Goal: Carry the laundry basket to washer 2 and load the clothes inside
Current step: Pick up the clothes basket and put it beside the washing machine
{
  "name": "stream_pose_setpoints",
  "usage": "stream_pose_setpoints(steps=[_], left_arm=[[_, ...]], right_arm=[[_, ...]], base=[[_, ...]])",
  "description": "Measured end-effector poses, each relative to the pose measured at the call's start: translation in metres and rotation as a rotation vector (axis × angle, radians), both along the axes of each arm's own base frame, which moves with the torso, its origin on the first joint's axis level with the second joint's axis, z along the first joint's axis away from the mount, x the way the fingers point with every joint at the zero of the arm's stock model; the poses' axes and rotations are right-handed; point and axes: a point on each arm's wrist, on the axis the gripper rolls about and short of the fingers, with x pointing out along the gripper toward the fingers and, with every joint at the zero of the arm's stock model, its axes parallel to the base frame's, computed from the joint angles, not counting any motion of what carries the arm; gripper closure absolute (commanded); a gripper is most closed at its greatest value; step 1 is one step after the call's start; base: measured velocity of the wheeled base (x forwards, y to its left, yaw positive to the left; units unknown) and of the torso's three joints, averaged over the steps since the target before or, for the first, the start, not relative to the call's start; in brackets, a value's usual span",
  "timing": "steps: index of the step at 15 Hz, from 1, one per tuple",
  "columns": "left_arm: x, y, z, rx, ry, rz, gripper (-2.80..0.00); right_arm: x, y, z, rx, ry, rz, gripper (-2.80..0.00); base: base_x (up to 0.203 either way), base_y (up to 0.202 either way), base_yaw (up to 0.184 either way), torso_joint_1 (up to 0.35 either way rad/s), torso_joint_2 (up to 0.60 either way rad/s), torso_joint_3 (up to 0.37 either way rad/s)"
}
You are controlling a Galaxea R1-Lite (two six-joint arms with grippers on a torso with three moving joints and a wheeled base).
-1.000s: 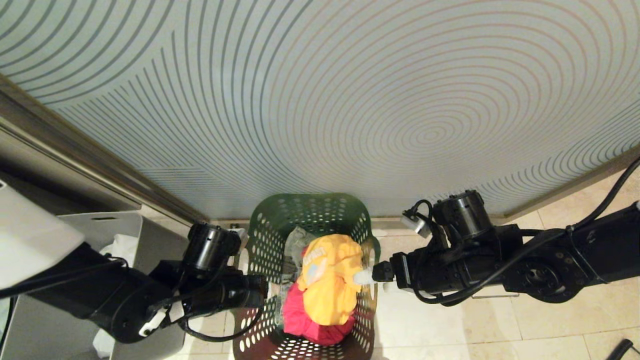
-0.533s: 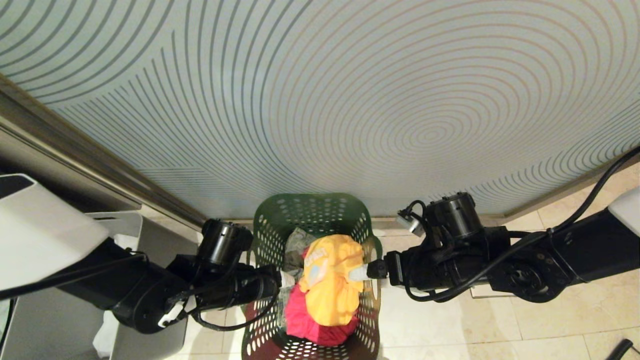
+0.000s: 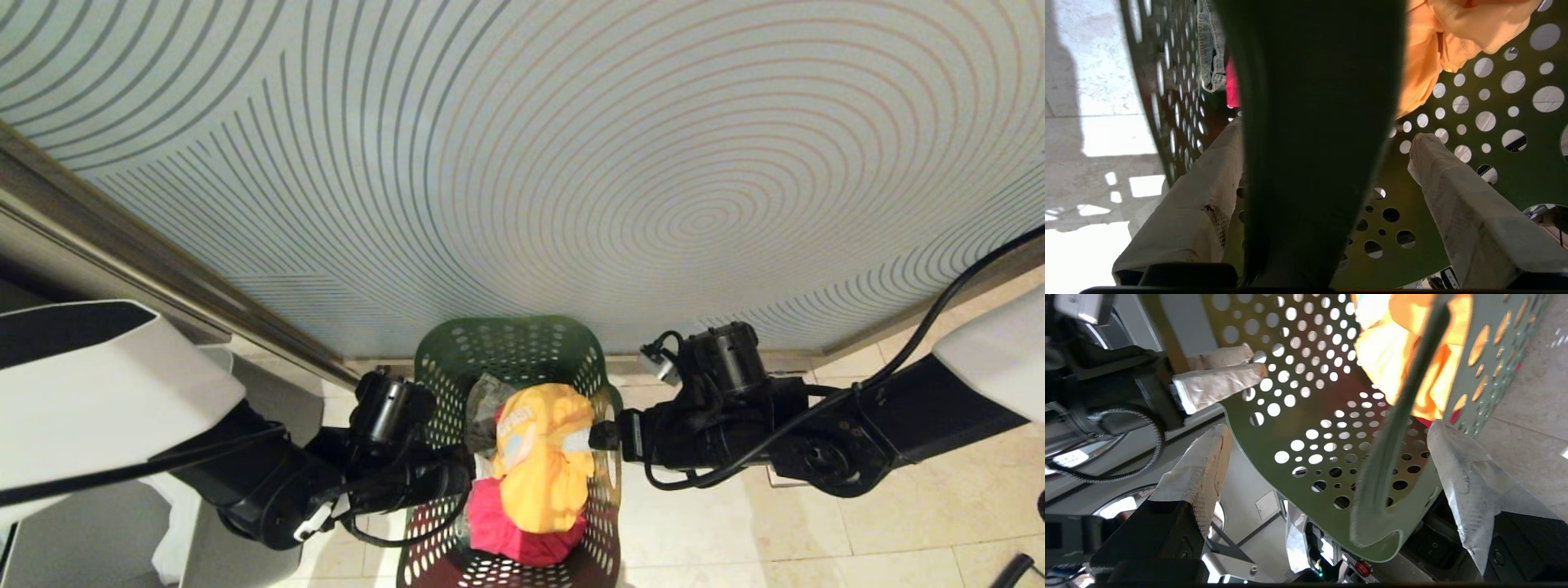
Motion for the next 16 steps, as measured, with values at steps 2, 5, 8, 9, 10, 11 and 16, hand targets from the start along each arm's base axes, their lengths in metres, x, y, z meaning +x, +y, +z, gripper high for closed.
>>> stream_pose_setpoints(steps=[2, 5, 8, 9, 10, 11, 16], left_arm=[[0.001, -0.001, -0.002, 0.001, 0.003, 0.000, -2.80], [0.002, -0.001, -0.004, 0.004, 0.007, 0.000, -2.80], [0.002, -0.001, -0.004, 0.005, 0.009, -0.001, -2.80], [0.002, -0.001, -0.004, 0.006, 0.008, -0.001, -2.80], [0.003, -0.002, -0.004, 0.005, 0.007, -0.001, -2.80], [0.003, -0.002, -0.004, 0.004, 0.006, -0.001, -2.80], [0.005, -0.003, -0.002, 0.005, -0.006, -0.001, 0.00]], right_arm=[[0.001, 0.001, -0.003, -0.003, 0.005, -0.001, -2.80], [0.003, 0.001, -0.005, -0.005, 0.009, -0.001, -2.80], [0.004, 0.002, -0.005, -0.005, 0.008, -0.003, 0.00], [0.004, 0.002, -0.005, -0.006, 0.004, -0.005, 0.00], [0.004, 0.002, -0.004, -0.008, 0.001, -0.011, 0.00], [0.005, 0.002, -0.003, -0.006, -0.004, -0.013, 0.00], [0.013, 0.007, 0.004, 0.011, -0.029, -0.018, 0.00]], base=[[0.000, 0.000, 0.000, 0.000, 0.00, 0.000], [0.000, 0.000, 0.000, 0.000, 0.00, 0.000], [0.000, 0.000, 0.000, 0.000, 0.00, 0.000], [0.000, 0.000, 0.000, 0.000, 0.00, 0.000], [0.000, 0.000, 0.000, 0.000, 0.00, 0.000], [0.000, 0.000, 0.000, 0.000, 0.00, 0.000], [0.000, 0.000, 0.000, 0.000, 0.00, 0.000]])
